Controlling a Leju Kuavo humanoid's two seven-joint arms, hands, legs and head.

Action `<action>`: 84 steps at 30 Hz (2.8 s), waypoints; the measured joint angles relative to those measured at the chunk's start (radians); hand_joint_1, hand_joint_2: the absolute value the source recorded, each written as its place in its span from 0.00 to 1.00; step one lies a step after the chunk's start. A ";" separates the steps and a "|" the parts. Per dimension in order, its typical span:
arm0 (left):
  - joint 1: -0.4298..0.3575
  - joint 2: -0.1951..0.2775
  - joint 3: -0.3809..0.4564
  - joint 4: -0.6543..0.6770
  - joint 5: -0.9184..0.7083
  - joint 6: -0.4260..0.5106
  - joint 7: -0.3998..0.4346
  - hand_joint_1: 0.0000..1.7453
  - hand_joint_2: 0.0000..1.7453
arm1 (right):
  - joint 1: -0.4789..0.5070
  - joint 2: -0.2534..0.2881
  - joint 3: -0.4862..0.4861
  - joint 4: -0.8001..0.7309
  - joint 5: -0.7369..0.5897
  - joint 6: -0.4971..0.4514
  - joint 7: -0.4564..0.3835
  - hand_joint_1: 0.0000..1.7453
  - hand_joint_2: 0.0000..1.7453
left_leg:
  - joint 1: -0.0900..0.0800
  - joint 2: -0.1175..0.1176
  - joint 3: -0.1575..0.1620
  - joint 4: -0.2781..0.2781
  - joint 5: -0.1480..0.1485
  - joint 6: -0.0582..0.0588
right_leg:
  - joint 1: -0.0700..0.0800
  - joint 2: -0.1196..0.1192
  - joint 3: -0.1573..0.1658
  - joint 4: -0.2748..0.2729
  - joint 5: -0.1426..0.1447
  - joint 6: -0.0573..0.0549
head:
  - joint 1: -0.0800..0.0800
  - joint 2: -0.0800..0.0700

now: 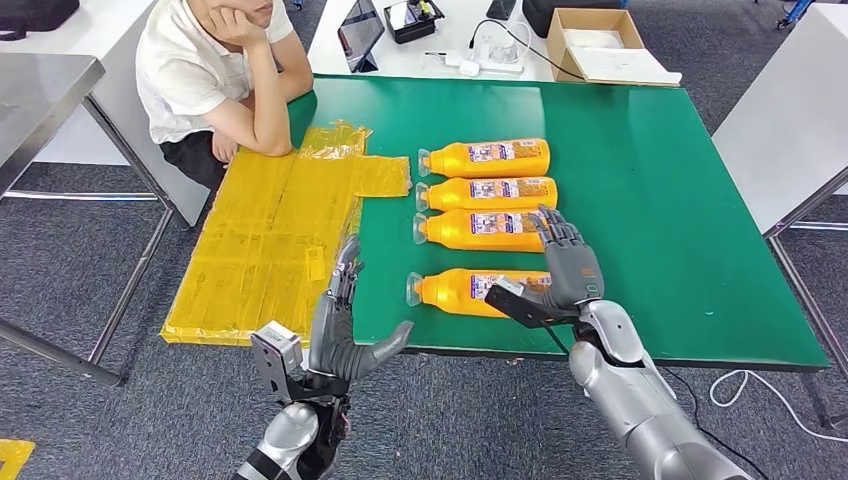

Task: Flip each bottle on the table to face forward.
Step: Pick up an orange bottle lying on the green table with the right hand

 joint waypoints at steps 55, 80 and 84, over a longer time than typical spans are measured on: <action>-0.001 -0.004 -0.016 0.009 -0.001 0.006 -0.021 0.00 1.00 | 0.041 -0.028 0.133 -0.259 -0.279 0.312 -0.066 0.00 1.00 | 0.000 0.000 -0.001 0.000 0.000 0.000 | 0.000 0.000 0.000 0.000 0.000 0.000 | 0.000 0.000; -0.001 -0.004 -0.016 0.009 -0.001 0.006 -0.021 0.00 1.00 | 0.045 -0.038 0.147 -0.266 -0.278 0.313 -0.064 0.00 1.00 | 0.000 0.000 -0.001 0.000 0.000 0.000 | 0.000 0.000 0.000 0.000 0.000 0.000 | 0.000 0.000; -0.002 -0.004 -0.015 0.009 -0.002 0.004 -0.020 0.00 1.00 | 0.016 -0.045 0.156 -0.202 -0.195 0.357 0.043 0.00 1.00 | 0.000 -0.001 -0.001 0.000 0.000 0.000 | 0.000 0.000 0.000 0.000 0.000 0.000 | 0.000 0.000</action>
